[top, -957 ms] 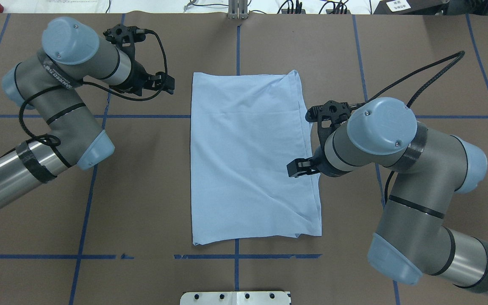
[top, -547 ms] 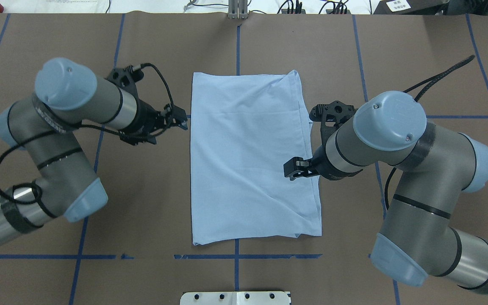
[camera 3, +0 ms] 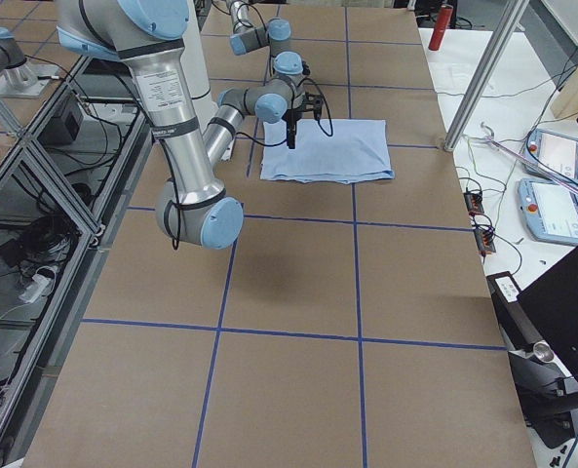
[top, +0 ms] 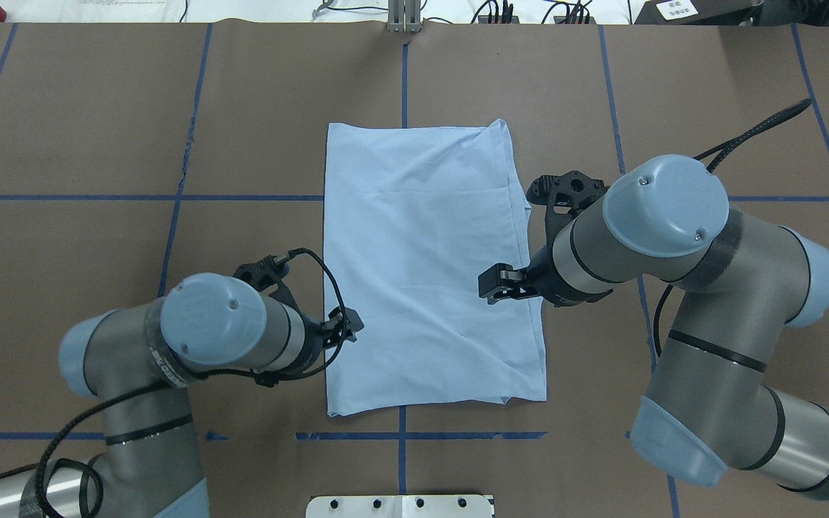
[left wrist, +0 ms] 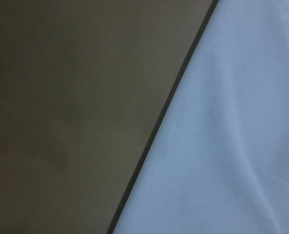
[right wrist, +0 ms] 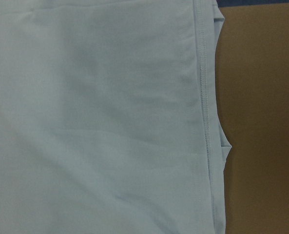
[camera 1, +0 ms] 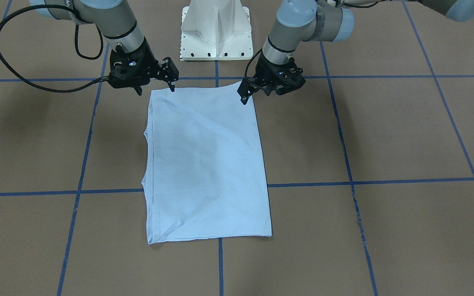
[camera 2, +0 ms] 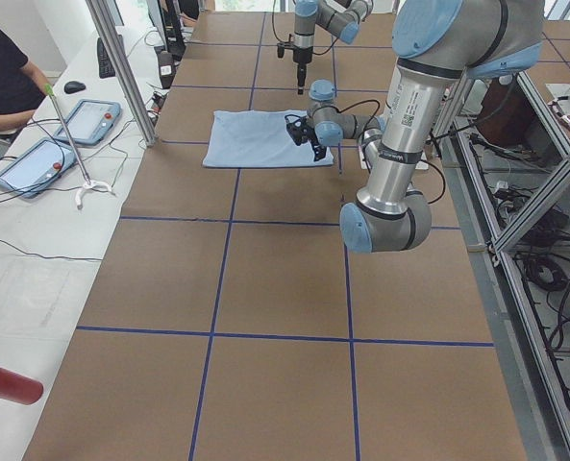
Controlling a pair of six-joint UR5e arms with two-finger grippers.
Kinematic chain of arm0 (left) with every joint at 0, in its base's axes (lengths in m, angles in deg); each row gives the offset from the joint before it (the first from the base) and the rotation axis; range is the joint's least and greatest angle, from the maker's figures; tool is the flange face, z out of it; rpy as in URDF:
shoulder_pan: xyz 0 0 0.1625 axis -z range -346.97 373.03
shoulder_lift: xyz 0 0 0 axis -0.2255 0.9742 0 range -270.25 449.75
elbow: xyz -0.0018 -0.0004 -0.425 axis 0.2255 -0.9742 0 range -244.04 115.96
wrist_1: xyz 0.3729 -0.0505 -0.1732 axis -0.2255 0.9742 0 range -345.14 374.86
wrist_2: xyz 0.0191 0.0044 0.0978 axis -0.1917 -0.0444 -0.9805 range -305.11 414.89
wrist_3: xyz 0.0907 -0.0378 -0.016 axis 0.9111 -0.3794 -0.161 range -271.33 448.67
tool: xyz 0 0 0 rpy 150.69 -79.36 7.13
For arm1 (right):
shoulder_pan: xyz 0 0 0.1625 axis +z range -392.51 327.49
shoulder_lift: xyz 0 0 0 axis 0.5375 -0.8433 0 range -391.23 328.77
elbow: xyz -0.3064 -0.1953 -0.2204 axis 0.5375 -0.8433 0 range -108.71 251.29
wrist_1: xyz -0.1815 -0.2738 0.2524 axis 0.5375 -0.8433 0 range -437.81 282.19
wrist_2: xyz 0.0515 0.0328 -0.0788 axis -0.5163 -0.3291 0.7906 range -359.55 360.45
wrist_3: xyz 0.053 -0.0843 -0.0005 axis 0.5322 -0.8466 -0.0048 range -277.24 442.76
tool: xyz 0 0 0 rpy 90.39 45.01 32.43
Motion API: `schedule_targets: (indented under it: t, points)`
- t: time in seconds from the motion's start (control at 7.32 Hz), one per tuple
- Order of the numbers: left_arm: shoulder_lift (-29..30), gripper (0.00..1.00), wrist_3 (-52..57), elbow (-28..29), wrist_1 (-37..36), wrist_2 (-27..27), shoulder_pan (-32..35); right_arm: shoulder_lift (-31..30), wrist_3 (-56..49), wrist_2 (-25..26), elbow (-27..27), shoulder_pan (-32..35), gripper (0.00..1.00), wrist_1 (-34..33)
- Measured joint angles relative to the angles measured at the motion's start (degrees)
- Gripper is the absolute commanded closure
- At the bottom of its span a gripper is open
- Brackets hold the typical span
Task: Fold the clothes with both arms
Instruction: 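Move the left gripper to the shirt's near corner while the right holds still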
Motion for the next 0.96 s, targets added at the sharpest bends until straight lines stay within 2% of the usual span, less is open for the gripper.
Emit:
schedule_targets:
  t: [0.27, 0.41, 0.68, 0.82, 0.96]
  points:
    - [0.2, 0.06, -1.9, 1.4, -1.0, -2.2, -3.9, 0.0, 0.1, 0.0, -0.1, 0.1, 0.00, 0.1]
    - [0.3, 0.13, -2.5, 1.7, -1.0, -2.5, -5.1, 0.0, 0.1, 0.1, -0.1, 0.2, 0.00, 0.1]
    - [0.6, 0.36, -2.8, 1.9, -1.1, -2.7, -5.8, 0.0, 0.2, 0.1, -0.1, 0.2, 0.00, 0.0]
    - [0.8, 0.44, -2.9, 1.9, -1.1, -2.7, -5.8, 0.0, 0.2, 0.1, -0.1, 0.3, 0.00, 0.0]
    - [1.0, 0.45, -2.9, 1.9, -1.1, -2.7, -5.9, 0.0, 0.1, 0.1, -0.1, 0.4, 0.00, 0.0]
